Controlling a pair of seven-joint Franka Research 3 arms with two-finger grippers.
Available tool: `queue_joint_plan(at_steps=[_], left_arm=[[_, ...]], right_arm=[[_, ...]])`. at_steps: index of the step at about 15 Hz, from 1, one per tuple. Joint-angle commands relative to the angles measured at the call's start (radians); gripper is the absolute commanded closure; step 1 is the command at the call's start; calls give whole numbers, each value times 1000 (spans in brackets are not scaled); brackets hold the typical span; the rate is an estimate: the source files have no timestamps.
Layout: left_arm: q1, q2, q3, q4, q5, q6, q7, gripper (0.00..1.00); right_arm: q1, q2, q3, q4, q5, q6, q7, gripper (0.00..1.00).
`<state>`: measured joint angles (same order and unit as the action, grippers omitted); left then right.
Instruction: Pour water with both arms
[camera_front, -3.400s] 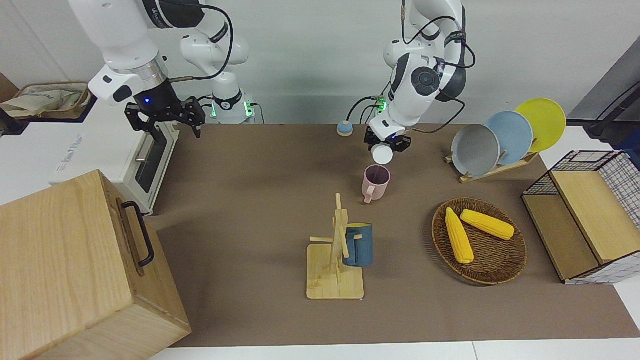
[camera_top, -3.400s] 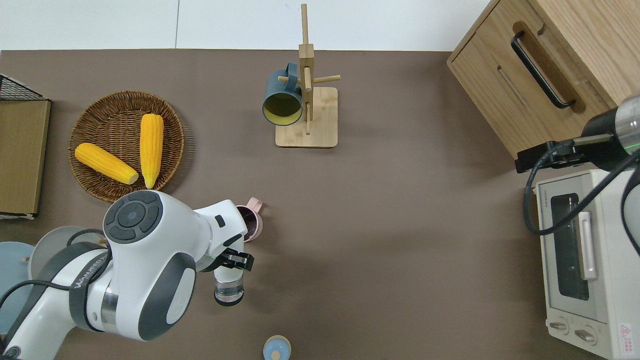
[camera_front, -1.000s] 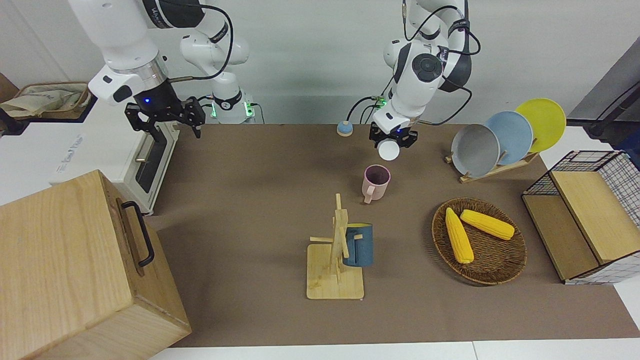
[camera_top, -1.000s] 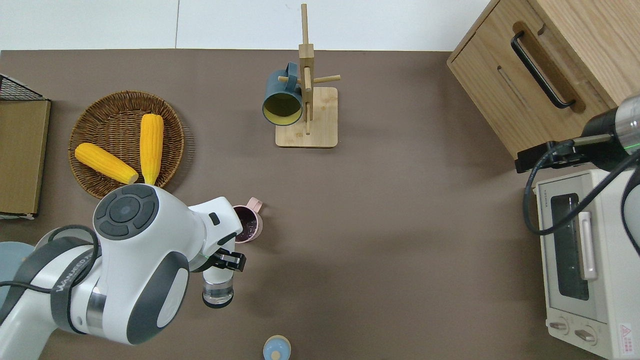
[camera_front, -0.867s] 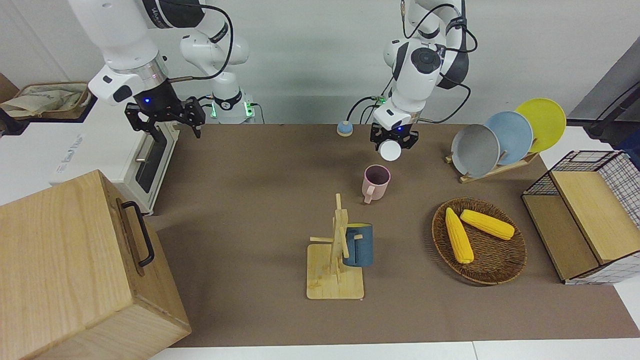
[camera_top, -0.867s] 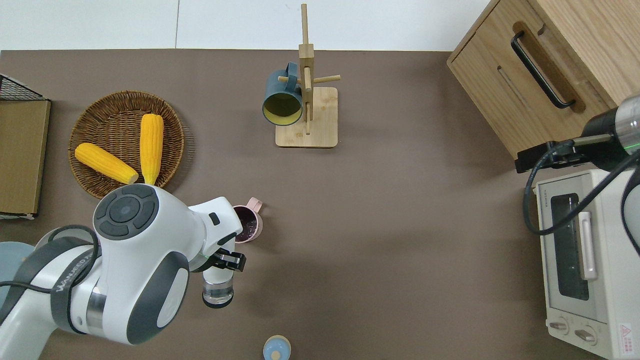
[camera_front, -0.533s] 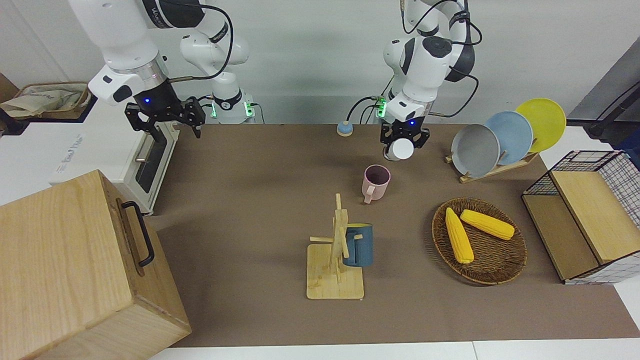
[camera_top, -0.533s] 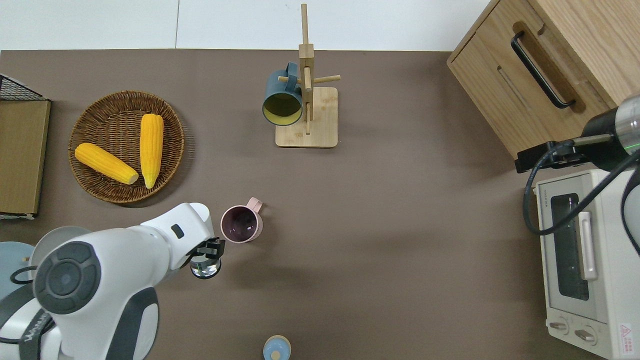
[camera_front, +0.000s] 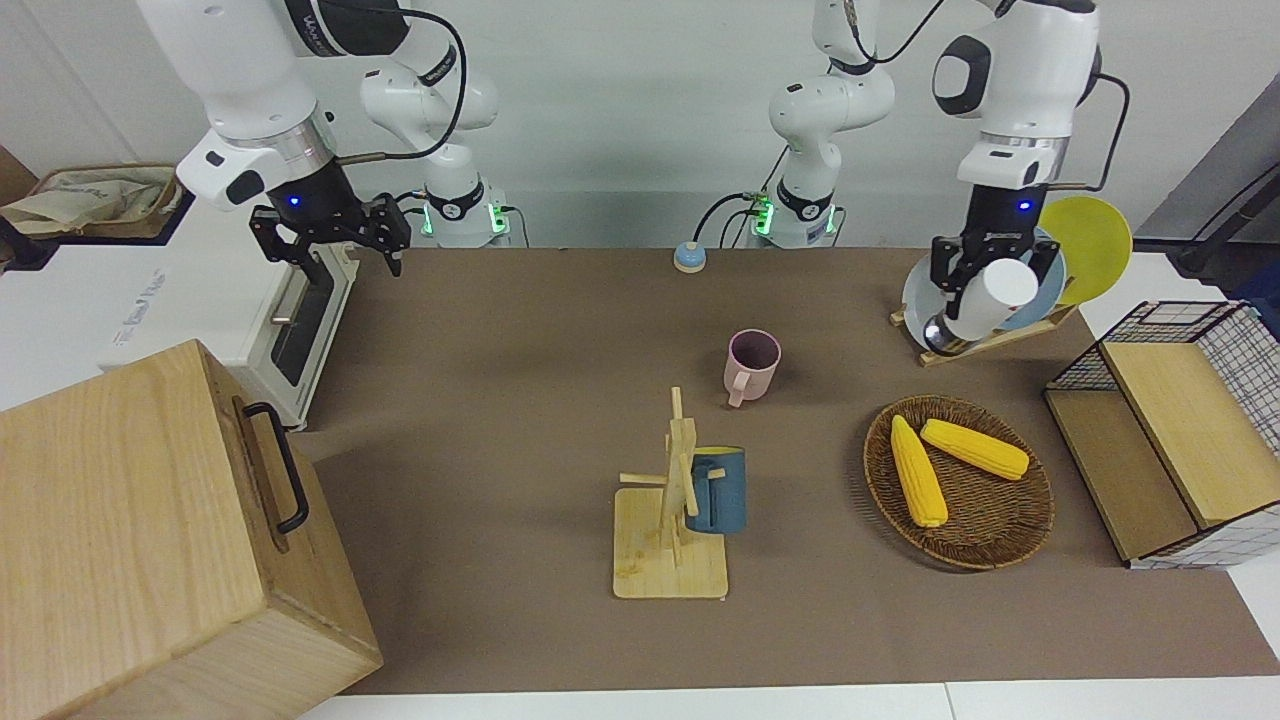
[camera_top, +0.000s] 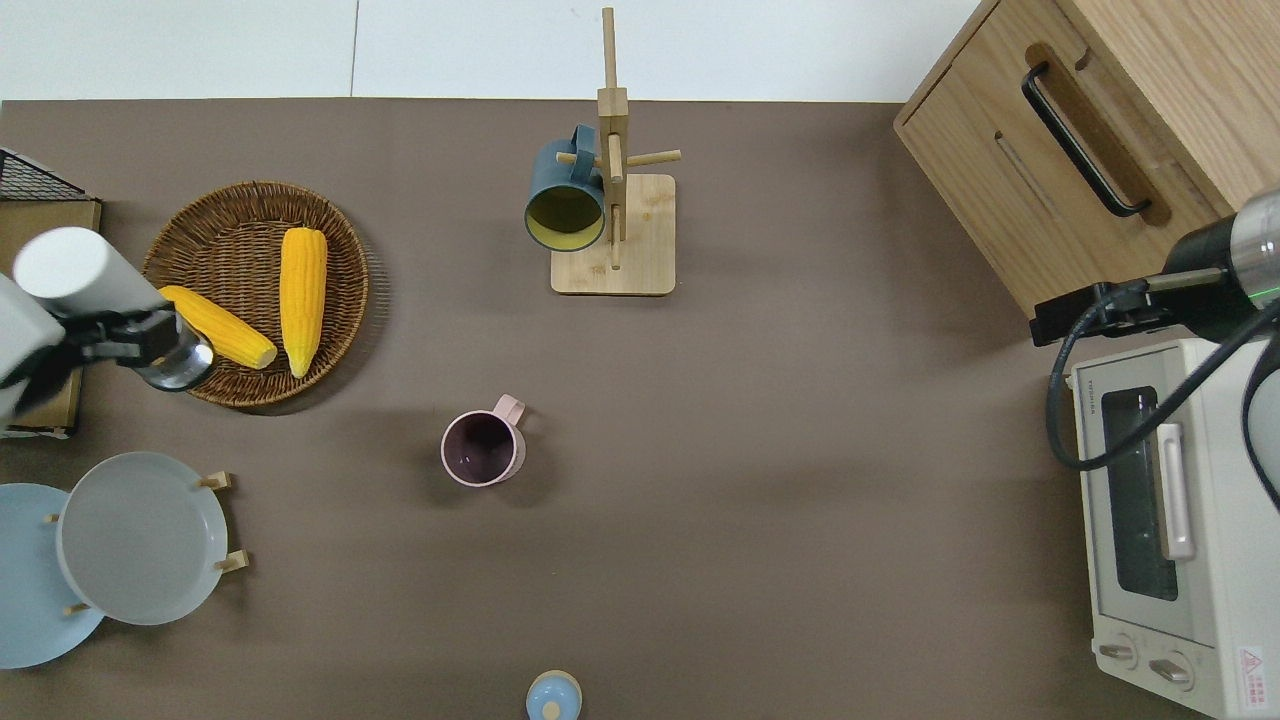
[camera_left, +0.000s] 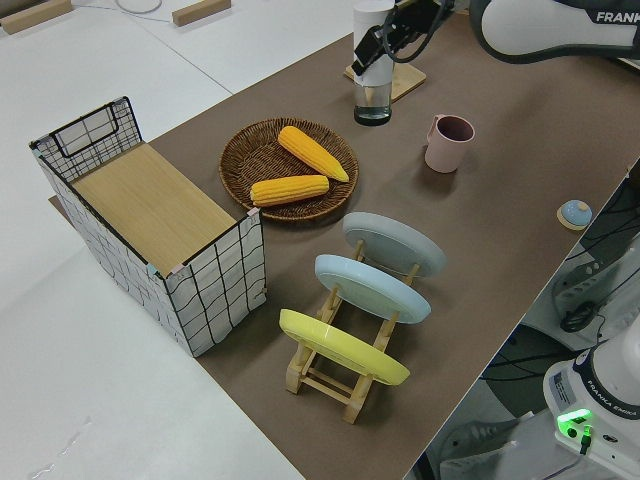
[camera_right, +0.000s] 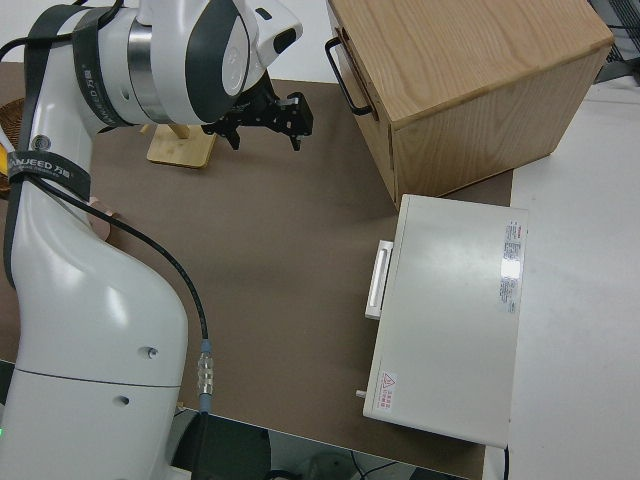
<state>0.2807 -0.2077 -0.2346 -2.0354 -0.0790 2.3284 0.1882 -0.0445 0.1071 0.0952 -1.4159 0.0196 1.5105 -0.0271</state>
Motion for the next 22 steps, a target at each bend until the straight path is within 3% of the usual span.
queue_joint_plan(at_steps=[1, 6, 9, 11, 14, 22], left_arm=[[93, 166, 1, 261, 24, -4, 155, 1000], [210, 373, 9, 529, -34, -1, 189, 1000], [303, 413, 8, 535, -175, 31, 304, 1000], [374, 448, 8, 537, -312, 31, 475, 1000], [434, 493, 8, 537, -416, 49, 630, 1000], [462, 574, 4, 534, -450, 129, 721, 965]], right_arm=[[-8, -13, 3, -11, 8, -3, -22, 9], [-8, -13, 3, -11, 8, -3, -22, 9], [-8, -13, 3, -11, 8, -3, -22, 9], [-8, -13, 1, -11, 8, -3, -22, 9], [-8, -13, 3, -11, 8, -3, -22, 9], [-8, -13, 1, -11, 8, -3, -22, 9]])
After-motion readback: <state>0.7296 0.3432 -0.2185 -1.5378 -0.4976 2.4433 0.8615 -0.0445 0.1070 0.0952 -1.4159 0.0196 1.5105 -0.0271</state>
